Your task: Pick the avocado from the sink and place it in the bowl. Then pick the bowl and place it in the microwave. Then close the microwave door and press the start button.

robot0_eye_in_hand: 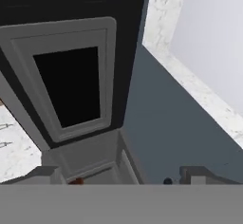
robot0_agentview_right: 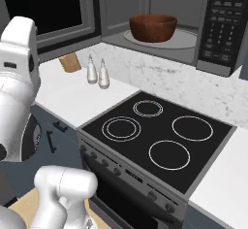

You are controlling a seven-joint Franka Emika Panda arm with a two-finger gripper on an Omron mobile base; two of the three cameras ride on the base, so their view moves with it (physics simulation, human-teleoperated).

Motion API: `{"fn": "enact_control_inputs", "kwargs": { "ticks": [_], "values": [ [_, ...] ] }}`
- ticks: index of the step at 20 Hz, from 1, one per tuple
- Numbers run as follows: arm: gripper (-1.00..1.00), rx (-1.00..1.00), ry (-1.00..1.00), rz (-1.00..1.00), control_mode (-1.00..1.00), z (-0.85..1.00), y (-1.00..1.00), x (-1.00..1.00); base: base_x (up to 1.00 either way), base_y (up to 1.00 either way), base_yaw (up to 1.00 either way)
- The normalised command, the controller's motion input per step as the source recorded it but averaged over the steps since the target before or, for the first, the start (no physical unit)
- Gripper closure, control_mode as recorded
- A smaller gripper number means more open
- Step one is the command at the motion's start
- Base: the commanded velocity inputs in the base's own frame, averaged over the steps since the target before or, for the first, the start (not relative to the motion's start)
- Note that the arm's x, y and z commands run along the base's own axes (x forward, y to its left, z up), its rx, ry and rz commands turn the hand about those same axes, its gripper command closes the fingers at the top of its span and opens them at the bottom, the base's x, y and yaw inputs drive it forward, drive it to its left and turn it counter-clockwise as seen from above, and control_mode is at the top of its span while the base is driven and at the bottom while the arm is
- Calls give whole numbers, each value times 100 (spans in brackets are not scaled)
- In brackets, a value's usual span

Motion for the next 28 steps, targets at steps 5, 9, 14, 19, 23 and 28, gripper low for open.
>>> {"fn": "enact_control_inputs", "kwargs": {
  "ticks": [5,9,14,19,23,28],
  "values": [
    [-100,3,-2,-7,-100,-12,93,-20,0,0,0],
    [-100,-11,-2,-9,-100,-2,100,4,0,0,0],
    [-100,-2,4,-9,-100,-17,100,22,0,0,0],
    [-100,0,-1,-2,-100,-35,100,9,0,0,0],
    [-100,7,0,-4,-100,-31,97,0,0,0,0],
    [-100,11,0,-13,-100,-38,87,29,0,0,0]
  ]
}}
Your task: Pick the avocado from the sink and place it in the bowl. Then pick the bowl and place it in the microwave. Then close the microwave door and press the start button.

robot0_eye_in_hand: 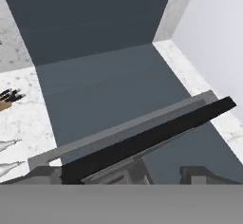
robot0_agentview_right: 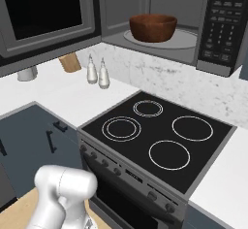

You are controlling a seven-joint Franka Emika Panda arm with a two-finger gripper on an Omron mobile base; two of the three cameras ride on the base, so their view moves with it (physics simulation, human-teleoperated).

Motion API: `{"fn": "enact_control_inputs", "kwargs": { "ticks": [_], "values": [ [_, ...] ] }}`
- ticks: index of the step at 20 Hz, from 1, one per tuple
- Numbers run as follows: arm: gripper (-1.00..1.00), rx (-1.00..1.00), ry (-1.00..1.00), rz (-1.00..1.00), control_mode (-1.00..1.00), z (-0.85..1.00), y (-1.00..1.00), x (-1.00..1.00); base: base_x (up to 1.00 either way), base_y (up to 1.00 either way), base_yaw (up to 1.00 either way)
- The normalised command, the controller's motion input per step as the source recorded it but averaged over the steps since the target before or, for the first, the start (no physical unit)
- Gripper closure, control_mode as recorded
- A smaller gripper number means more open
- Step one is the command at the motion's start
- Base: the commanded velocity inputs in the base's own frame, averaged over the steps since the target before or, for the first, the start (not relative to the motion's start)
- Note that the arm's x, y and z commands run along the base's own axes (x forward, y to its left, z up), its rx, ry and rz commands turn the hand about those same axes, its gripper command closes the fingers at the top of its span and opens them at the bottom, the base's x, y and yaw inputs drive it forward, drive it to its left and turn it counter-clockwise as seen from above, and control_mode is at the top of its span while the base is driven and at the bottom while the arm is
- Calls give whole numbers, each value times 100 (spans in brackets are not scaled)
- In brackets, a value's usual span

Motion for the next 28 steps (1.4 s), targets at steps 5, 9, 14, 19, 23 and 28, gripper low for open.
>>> {"fn": "enact_control_inputs", "kwargs": {
  "ticks": [5,9,14,19,23,28],
  "values": [
    [-100,3,0,-18,-100,-51,62,79,0,0,0],
    [-100,4,1,-17,-100,-26,53,58,0,0,0],
    [-100,-3,-4,-17,-100,-21,41,64,0,0,0],
    [-100,1,0,-15,-100,-5,7,59,0,0,0],
    [-100,7,0,-23,-100,-5,-10,49,0,0,0],
    [-100,7,-2,-16,-100,-7,16,25,0,0,0]
  ]
}}
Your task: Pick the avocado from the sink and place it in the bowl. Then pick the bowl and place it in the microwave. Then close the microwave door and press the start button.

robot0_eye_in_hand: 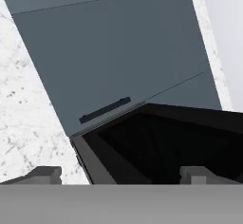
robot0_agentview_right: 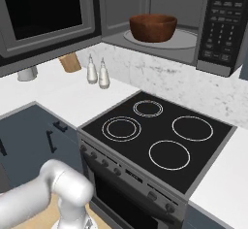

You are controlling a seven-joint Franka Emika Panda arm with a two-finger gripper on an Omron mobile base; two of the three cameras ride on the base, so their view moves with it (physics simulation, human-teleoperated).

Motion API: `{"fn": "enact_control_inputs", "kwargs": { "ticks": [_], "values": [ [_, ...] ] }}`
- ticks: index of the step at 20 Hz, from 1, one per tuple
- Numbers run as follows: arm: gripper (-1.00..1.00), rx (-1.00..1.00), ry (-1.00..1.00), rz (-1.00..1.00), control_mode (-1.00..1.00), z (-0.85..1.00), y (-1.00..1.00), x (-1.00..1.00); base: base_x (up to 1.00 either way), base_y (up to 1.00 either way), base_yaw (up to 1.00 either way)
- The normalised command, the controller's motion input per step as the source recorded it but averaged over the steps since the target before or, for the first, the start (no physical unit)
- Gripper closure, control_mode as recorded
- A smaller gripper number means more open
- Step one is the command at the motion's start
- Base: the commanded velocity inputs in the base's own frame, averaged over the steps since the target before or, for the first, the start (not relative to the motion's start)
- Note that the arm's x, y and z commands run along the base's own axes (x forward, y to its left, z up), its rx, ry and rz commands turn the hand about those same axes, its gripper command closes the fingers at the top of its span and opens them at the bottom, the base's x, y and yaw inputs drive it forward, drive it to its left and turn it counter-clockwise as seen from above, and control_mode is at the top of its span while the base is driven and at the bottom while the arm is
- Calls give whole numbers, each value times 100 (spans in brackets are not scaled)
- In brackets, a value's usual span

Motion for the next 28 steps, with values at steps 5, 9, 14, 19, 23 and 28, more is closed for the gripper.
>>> {"fn": "enact_control_inputs", "kwargs": {
  "ticks": [5,9,14,19,23,28],
  "values": [
    [-100,3,0,-12,-100,-23,4,55,0,0,0],
    [-100,2,2,-10,-100,-6,-16,76,0,0,0],
    [-100,1,0,-10,-100,-2,-11,56,0,0,0],
    [-100,8,0,-7,-100,11,-80,11,0,0,0],
    [-100,13,-5,-3,-100,23,-90,-1,0,0,0],
    [-100,13,-16,0,-100,33,-89,-10,0,0,0]
  ]
}}
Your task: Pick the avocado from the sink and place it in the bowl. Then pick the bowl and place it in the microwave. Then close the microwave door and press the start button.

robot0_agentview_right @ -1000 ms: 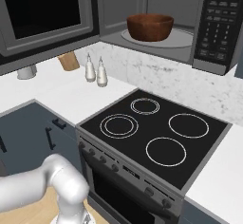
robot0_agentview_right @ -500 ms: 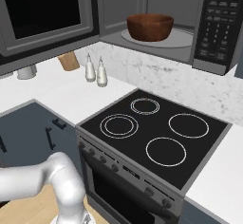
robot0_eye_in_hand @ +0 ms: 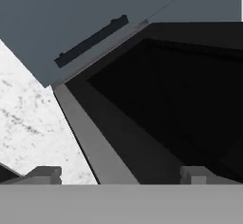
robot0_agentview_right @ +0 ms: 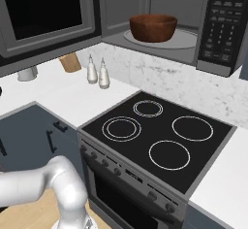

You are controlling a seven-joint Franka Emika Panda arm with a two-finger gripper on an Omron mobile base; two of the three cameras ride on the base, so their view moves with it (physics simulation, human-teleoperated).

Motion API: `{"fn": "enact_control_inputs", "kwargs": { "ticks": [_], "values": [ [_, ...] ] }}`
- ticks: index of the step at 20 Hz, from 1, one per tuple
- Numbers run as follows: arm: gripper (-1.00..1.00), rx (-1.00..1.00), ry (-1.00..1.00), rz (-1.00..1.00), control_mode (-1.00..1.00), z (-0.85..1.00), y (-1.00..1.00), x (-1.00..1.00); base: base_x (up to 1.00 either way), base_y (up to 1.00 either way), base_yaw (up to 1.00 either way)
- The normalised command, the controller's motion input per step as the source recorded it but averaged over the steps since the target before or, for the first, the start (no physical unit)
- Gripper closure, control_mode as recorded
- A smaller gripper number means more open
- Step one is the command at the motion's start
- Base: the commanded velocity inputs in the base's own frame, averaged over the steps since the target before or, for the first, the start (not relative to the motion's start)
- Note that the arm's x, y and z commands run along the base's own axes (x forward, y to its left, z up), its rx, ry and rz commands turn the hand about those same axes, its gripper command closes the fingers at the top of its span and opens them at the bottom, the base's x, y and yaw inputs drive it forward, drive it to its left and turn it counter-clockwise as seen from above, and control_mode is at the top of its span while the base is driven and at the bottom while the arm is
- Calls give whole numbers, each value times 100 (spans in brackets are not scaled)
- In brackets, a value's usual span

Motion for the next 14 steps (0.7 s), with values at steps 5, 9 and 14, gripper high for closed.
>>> {"fn": "enact_control_inputs", "kwargs": {
  "ticks": [5,9,14],
  "values": [
    [-100,18,-26,0,-100,28,-100,-32,0,0,0],
    [-100,21,-21,0,-100,23,-100,-58,0,0,0],
    [-100,24,-22,0,-100,28,-97,-89,0,0,0]
  ]
}}
